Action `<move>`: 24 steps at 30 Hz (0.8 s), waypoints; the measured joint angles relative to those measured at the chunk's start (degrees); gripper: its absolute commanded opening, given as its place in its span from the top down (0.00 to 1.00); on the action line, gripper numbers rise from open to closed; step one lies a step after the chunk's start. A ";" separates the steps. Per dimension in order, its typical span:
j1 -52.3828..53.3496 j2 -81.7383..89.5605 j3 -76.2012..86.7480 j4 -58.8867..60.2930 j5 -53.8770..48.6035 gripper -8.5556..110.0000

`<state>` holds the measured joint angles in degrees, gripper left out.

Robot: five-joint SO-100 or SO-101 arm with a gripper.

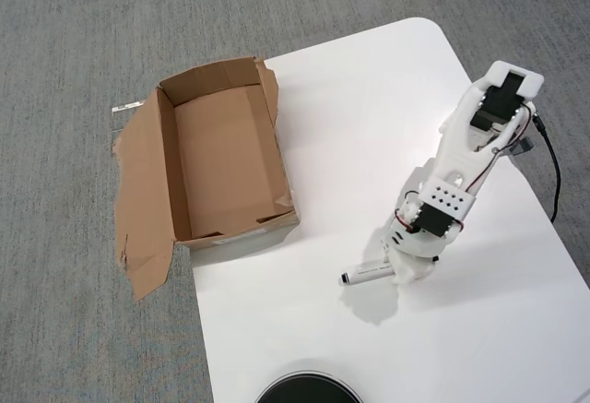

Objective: Grasp a pen and put it in the box.

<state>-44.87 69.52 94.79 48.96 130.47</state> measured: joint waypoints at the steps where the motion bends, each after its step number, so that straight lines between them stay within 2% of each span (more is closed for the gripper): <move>1: 0.00 -0.18 0.00 0.00 0.00 0.92; 24: -0.26 1.14 0.00 -0.18 0.00 0.93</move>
<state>-45.13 70.66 94.79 48.78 130.47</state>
